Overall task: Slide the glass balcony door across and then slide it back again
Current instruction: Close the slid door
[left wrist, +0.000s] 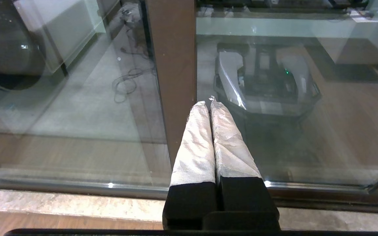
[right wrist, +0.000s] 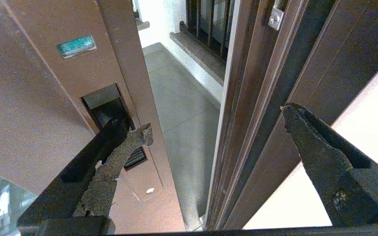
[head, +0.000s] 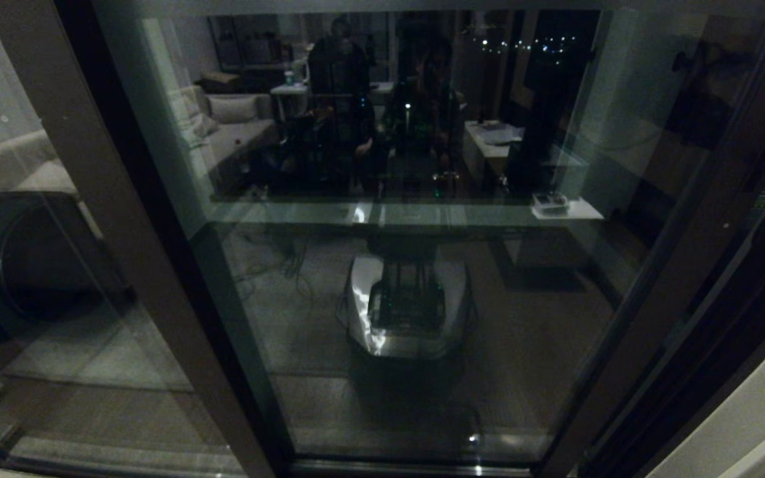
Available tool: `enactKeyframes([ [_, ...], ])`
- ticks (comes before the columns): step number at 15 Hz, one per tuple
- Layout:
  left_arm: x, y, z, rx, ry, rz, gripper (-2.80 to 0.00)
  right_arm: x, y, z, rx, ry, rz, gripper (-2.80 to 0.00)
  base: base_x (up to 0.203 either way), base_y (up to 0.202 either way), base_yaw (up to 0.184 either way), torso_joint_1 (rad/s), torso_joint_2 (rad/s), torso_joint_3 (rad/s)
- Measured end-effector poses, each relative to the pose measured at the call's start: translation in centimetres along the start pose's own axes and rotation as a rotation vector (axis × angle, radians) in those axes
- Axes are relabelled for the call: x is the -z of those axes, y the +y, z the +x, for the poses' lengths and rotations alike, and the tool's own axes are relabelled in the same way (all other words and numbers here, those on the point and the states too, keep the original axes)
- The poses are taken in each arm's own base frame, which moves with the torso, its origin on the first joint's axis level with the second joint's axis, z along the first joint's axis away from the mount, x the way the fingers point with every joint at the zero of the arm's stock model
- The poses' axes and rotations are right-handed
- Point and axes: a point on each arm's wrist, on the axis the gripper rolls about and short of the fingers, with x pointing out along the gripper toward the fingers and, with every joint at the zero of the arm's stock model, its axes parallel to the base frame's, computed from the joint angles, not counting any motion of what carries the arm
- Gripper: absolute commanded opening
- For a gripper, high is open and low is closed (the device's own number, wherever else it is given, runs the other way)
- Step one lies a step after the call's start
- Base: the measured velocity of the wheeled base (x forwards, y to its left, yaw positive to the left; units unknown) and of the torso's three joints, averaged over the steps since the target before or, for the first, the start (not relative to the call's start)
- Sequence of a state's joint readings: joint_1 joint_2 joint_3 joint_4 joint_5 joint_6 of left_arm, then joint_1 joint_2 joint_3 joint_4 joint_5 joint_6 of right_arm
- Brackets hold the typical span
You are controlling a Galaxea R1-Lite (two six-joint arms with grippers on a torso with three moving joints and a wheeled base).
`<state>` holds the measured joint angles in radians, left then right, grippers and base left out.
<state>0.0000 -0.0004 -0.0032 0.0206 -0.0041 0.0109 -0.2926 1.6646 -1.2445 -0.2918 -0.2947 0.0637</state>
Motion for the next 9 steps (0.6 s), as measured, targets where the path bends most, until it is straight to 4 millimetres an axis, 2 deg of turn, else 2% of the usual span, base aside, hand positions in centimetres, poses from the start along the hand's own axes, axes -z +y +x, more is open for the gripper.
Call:
enactKeyframes([
  [5, 0.0, 0.0, 0.0, 0.0, 0.0, 0.0, -2.8, 0.0, -1.1, 1.1, 0.032, -0.009, -0.014, 0.0, 0.0, 0.0, 0.0, 0.0, 0.0, 0.0],
  [6, 0.0, 0.0, 0.0, -0.001, 0.0, 0.0, -2.8, 0.0, -1.2, 1.2, 0.03, -0.011, -0.013, -2.8, 0.0, 0.0, 0.0, 0.0, 0.0, 0.0],
  [9, 0.0, 0.0, 0.0, 0.0, 0.0, 0.0, -2.8, -0.1, -1.5, 1.3, 0.022, -0.019, -0.009, -2.8, 0.0, 0.0, 0.0, 0.0, 0.0, 0.0],
])
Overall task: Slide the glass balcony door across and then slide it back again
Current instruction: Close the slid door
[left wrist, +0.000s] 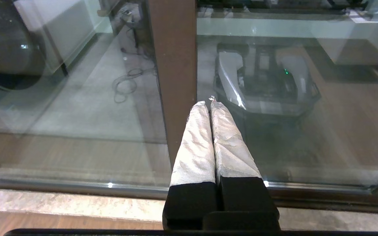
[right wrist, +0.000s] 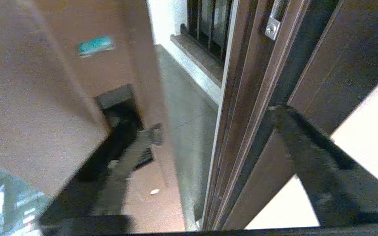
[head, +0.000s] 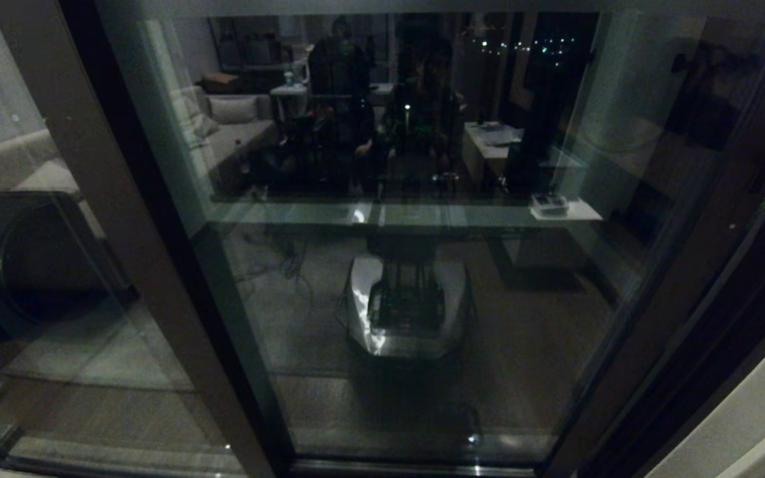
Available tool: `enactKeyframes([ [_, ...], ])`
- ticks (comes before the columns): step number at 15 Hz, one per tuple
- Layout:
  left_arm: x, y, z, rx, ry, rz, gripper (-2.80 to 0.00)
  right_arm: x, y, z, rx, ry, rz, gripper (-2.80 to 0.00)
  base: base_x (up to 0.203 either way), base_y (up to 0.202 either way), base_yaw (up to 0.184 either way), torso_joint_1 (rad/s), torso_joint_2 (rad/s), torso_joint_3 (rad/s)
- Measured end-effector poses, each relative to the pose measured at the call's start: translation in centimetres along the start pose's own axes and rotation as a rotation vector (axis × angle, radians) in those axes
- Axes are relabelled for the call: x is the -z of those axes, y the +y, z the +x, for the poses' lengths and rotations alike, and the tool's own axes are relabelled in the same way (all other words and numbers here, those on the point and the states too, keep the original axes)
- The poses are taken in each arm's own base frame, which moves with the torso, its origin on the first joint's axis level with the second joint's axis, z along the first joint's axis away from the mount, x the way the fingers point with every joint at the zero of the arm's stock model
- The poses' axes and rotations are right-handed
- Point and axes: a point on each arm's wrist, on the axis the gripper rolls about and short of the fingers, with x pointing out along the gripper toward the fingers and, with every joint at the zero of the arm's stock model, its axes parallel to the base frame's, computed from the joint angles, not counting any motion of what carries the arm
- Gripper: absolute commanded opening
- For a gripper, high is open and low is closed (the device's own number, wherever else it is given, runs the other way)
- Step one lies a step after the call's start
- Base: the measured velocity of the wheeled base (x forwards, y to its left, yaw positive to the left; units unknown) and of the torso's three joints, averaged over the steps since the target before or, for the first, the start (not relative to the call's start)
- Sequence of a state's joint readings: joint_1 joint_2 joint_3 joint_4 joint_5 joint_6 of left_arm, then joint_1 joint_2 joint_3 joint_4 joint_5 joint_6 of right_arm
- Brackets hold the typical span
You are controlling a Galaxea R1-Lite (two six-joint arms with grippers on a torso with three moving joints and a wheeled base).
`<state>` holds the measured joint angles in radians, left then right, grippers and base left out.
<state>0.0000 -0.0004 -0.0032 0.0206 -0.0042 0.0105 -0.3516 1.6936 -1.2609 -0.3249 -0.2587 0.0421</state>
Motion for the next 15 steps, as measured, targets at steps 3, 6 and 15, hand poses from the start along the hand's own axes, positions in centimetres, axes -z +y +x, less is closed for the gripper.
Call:
enactKeyframes([
  [3, 0.0, 0.0, 0.0, 0.0, 0.0, 0.0, -2.8, -0.3, -0.3, 0.0, 0.011, -0.013, 0.005, -2.8, 0.0, 0.0, 0.0, 0.0, 0.0, 0.0],
  [6, 0.0, 0.0, 0.0, -0.001, 0.0, 0.0, -2.8, -0.9, -0.5, -0.5, 0.017, -0.034, 0.011, -2.8, 0.0, 0.0, 0.0, 0.0, 0.0, 0.0],
  [15, 0.0, 0.0, 0.0, 0.0, 0.0, 0.0, -2.8, -2.3, -1.4, -5.2, -0.017, -0.071, -0.068, -2.8, 0.0, 0.0, 0.0, 0.0, 0.0, 0.0],
])
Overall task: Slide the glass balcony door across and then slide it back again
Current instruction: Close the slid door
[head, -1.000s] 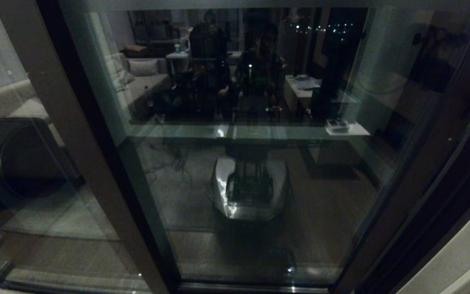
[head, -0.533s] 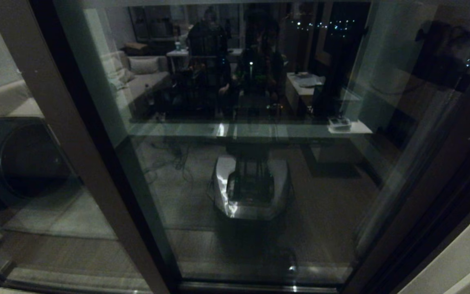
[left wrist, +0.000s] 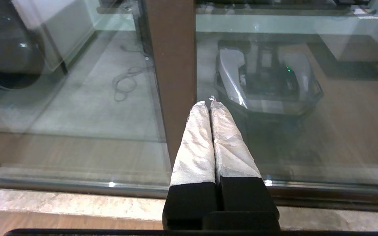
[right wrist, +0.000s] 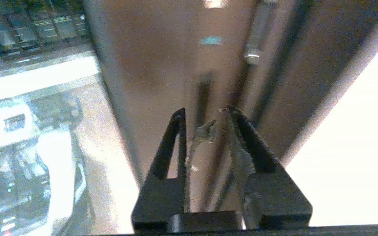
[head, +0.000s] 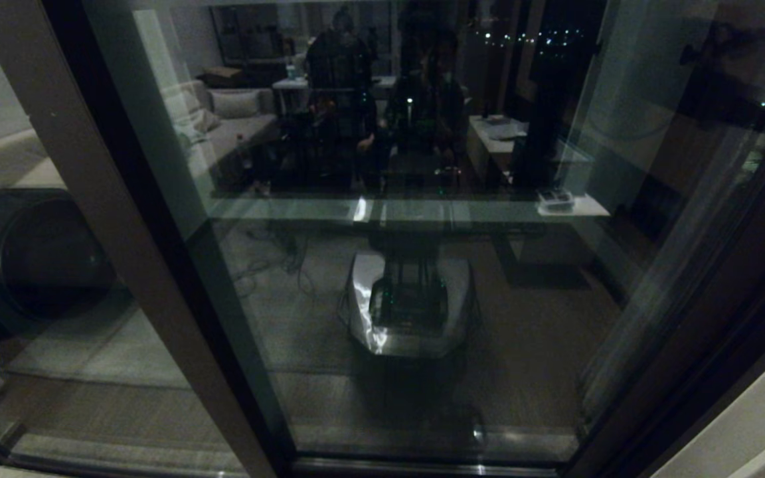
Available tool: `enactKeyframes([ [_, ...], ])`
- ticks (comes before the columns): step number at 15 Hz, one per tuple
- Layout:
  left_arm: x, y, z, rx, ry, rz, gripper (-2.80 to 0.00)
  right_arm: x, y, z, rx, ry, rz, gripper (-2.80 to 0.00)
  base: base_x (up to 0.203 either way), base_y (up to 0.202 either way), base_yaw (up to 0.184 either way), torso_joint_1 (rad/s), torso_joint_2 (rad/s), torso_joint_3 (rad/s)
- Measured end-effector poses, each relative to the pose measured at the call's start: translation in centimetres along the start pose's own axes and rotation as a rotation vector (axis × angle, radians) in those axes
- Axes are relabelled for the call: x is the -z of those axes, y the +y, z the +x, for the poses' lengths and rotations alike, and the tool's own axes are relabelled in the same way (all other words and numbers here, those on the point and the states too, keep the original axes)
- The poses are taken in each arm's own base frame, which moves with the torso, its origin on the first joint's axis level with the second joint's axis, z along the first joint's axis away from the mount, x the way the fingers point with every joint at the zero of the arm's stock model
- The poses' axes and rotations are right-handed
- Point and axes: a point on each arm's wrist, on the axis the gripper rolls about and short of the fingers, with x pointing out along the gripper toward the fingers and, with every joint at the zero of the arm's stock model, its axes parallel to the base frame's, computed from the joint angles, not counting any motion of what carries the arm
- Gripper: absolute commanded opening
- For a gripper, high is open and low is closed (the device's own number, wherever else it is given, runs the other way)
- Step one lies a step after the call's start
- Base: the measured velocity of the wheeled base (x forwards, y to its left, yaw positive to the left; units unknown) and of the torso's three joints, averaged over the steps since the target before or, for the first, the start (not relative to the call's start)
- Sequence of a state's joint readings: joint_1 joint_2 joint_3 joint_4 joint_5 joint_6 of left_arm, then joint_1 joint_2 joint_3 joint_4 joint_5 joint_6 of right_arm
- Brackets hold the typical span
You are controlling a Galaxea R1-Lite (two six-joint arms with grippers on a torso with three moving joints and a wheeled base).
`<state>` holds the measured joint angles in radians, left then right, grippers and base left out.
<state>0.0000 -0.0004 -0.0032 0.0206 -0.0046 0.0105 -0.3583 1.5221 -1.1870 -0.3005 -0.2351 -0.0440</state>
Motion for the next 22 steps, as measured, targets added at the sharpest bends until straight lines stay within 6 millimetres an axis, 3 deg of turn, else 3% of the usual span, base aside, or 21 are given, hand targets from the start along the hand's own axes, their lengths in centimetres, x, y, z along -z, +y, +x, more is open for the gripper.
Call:
enactKeyframes([
  [3, 0.0, 0.0, 0.0, 0.0, 0.0, 0.0, -2.8, -0.5, -0.3, -1.6, -0.004, 0.016, -0.012, -2.8, 0.0, 0.0, 0.0, 0.0, 0.0, 0.0],
  [6, 0.0, 0.0, 0.0, -0.001, 0.0, 0.0, -2.8, -0.4, -0.3, -1.9, -0.009, 0.036, -0.017, -2.8, 0.0, 0.0, 0.0, 0.0, 0.0, 0.0],
  [22, 0.0, 0.0, 0.0, -0.001, 0.0, 0.0, -2.8, 0.9, 1.4, 1.9, 0.0, 0.087, -0.025, -2.8, 0.0, 0.0, 0.0, 0.0, 0.0, 0.0],
])
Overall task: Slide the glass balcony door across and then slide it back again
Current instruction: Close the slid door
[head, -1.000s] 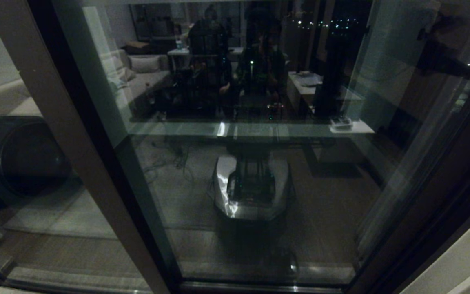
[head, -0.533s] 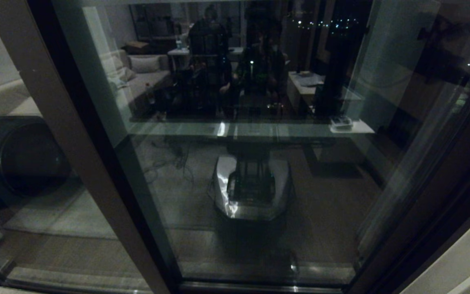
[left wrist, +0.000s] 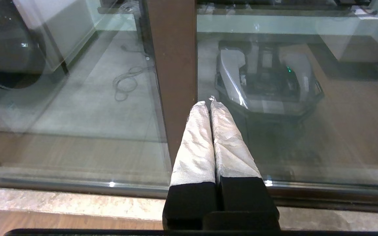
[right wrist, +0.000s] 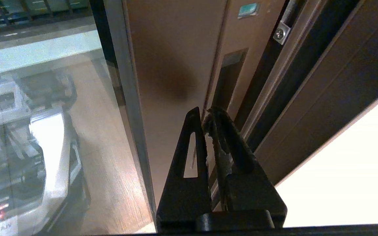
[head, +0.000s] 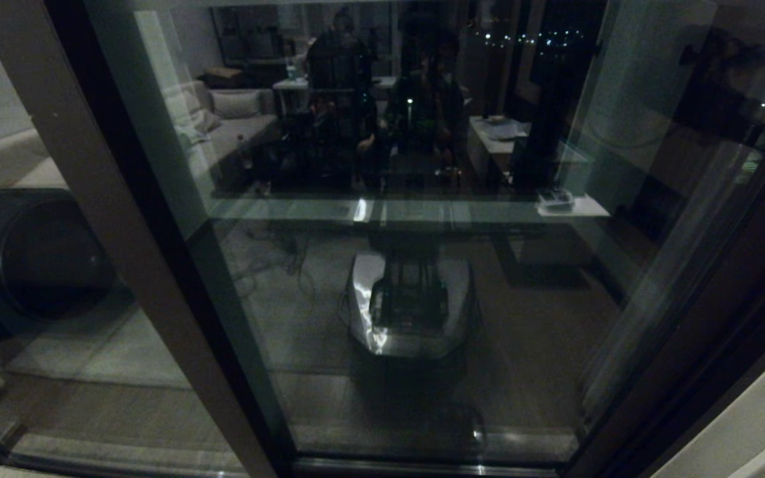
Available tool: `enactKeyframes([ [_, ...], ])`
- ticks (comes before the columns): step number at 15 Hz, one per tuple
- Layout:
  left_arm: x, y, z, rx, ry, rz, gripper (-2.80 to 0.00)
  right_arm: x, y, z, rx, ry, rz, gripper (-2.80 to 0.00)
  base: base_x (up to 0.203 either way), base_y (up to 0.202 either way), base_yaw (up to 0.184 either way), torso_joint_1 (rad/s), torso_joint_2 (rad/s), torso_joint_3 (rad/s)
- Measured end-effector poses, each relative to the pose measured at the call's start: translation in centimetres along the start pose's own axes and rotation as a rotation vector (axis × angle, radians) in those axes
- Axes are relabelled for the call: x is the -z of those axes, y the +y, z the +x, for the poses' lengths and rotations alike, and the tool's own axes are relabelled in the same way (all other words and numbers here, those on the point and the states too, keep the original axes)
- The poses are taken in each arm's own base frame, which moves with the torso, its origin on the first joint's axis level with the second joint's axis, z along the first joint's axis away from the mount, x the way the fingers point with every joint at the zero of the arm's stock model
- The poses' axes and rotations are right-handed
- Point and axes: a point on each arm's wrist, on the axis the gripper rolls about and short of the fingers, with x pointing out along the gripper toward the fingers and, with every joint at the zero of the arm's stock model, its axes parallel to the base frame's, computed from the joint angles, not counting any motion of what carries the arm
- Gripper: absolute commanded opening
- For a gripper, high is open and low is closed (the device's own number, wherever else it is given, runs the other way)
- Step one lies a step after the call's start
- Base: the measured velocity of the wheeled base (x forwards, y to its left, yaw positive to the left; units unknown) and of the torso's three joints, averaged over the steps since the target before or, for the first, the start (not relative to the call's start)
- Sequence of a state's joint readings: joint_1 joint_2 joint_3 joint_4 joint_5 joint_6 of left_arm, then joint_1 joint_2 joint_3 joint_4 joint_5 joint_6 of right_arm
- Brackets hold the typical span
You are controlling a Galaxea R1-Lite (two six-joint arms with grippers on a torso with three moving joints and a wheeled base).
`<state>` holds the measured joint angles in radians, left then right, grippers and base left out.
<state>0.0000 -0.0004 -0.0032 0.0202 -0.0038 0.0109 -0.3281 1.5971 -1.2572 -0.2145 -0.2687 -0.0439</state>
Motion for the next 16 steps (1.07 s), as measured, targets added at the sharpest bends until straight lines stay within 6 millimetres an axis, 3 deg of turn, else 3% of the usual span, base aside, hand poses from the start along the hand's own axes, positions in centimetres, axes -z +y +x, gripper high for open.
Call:
enactKeyframes([
  [16, 0.0, 0.0, 0.0, 0.0, 0.0, 0.0, -2.8, 0.6, -0.1, 2.4, 0.026, 0.007, 0.011, -2.8, 0.0, 0.0, 0.0, 0.0, 0.0, 0.0],
])
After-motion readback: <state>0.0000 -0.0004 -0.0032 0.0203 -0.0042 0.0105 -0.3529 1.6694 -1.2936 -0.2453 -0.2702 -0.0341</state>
